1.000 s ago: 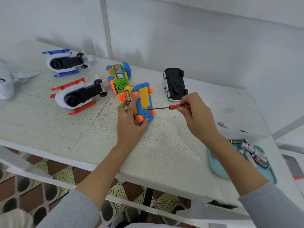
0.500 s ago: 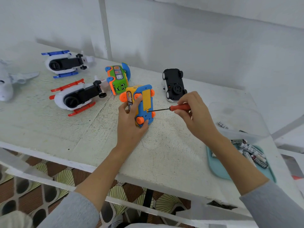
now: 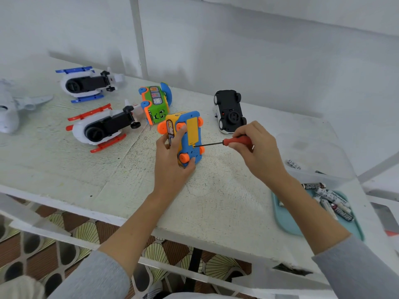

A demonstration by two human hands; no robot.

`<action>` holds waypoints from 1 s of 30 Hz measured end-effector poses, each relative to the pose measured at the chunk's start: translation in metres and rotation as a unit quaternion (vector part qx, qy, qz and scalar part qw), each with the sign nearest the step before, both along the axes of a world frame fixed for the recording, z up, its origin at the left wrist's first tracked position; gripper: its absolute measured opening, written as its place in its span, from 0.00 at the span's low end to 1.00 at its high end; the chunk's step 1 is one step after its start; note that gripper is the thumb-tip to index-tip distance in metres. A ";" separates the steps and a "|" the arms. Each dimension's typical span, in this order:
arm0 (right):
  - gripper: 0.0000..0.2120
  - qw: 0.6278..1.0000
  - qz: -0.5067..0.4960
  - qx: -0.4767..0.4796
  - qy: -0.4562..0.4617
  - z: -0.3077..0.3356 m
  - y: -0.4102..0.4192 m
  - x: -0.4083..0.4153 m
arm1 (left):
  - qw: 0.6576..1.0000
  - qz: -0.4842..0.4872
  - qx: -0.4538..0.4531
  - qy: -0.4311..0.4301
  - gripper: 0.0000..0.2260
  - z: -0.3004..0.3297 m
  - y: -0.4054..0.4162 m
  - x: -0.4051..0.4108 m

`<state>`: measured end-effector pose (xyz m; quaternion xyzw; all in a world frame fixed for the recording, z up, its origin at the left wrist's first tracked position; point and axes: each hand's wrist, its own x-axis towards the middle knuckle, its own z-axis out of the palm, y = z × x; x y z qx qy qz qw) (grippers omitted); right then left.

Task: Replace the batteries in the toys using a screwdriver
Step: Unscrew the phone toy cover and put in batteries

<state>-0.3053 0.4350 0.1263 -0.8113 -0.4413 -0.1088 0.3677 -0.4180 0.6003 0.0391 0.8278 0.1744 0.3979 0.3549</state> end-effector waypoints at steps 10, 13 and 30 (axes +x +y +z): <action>0.08 0.999 -0.022 -0.040 0.001 0.003 -0.001 0.001 | 1.000 0.000 -0.001 -0.001 0.36 0.000 0.000 0.001; 0.10 0.999 -0.001 -0.049 0.001 0.005 -0.001 0.001 | 1.000 -0.002 -0.002 0.002 0.36 -0.001 0.000 0.001; 0.07 0.998 -0.003 -0.060 0.019 0.008 -0.001 -0.004 | 1.000 -0.003 -0.010 0.012 0.35 0.000 -0.001 -0.001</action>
